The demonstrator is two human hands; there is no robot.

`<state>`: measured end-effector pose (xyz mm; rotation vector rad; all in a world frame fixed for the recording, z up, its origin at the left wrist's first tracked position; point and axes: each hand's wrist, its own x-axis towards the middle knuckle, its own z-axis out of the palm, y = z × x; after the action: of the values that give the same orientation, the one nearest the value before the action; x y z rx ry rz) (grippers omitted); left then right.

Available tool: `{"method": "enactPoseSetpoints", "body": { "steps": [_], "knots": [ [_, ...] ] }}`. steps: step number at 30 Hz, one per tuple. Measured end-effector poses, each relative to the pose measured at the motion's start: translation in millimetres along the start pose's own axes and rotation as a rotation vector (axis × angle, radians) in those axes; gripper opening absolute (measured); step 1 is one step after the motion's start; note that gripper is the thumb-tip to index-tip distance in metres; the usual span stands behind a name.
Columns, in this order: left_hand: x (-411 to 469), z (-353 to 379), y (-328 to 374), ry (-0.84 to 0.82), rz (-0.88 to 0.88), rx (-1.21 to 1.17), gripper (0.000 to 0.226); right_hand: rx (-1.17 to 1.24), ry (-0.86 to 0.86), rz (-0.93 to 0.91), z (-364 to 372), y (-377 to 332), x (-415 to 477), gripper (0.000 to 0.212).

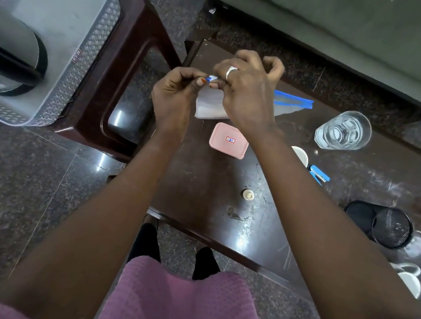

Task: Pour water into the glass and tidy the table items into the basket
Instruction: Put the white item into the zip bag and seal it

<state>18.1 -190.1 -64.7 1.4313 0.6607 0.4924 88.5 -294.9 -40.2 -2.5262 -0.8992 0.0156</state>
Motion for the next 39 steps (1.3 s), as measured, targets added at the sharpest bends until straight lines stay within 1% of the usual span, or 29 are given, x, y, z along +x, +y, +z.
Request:
{"method": "enactPoseSetpoints", "body": {
  "steps": [2,4,6,9,12,15,17,19,22,23,24,27,29,32,34,35,37,39],
  "knots": [
    [0.6,-3.5,2.0,0.04,0.008,0.025,0.026,0.021,0.059,0.028,-2.6,9.1,-3.1,0.018],
    [3.9,-10.0,3.5,0.111,0.016,0.038,0.022,0.037,0.125,0.111,-8.2,26.8,-6.7,0.017],
    [7.1,-16.3,4.6,0.161,0.024,0.064,0.023,0.027,0.15,0.203,-15.6,49.1,-10.5,0.016],
    [7.8,-19.6,5.7,0.149,0.027,0.083,0.024,0.005,0.165,0.261,-22.8,69.0,-15.1,0.016],
    [4.7,-17.3,5.8,0.14,0.033,0.081,0.024,0.037,0.198,0.282,-26.1,71.0,-15.4,0.016],
    [3.7,-15.3,7.1,0.154,0.046,0.088,0.02,0.06,0.187,0.307,-27.6,71.5,-12.8,0.018],
    [3.3,-15.0,10.4,0.144,0.048,0.1,0.015,0.112,0.188,0.321,-26.8,70.7,-10.8,0.019],
    [4.5,-18.7,15.3,0.118,0.059,0.179,0.008,0.212,0.238,0.328,-26.7,67.9,-10.5,0.02],
    [12.9,-24.9,26.8,0.032,0.132,0.451,0.033,0.363,0.294,0.295,-28.1,65.8,-12.0,0.031],
    [17.3,-23.3,32.0,-0.019,0.153,0.559,0.037,0.392,0.3,0.277,-28.1,65.4,-12.2,0.033],
    [22.0,-19.9,37.2,-0.092,0.163,0.659,0.038,0.405,0.299,0.262,-27.7,64.6,-12.1,0.032],
    [33.3,-0.7,49.1,-0.402,0.113,0.939,0.046,0.413,0.295,0.263,-26.0,62.6,-11.1,0.031],
    [38.4,11.6,49.5,-0.532,0.096,1.058,0.039,0.433,0.299,0.287,-25.9,63.8,-11.3,0.034],
    [44.6,20.8,48.4,-0.62,0.142,1.089,0.024,0.414,0.279,0.288,-25.3,65.1,-14.5,0.031],
    [46.2,23.5,47.2,-0.653,0.136,1.074,0.022,0.238,0.274,0.237,-23.7,63.7,-17.9,0.028],
    [45.7,24.6,46.8,-0.664,0.127,1.049,0.022,0.13,0.258,0.189,-22.8,62.8,-19.4,0.031],
    [42.8,26.8,47.3,-0.661,0.1,0.955,0.022,-0.018,0.239,0.023,-18.7,59.3,-24.0,0.039],
    [40.1,28.4,48.2,-0.63,0.056,0.856,0.02,-0.086,0.233,-0.121,-13.9,53.2,-27.4,0.037]
  ]
}}
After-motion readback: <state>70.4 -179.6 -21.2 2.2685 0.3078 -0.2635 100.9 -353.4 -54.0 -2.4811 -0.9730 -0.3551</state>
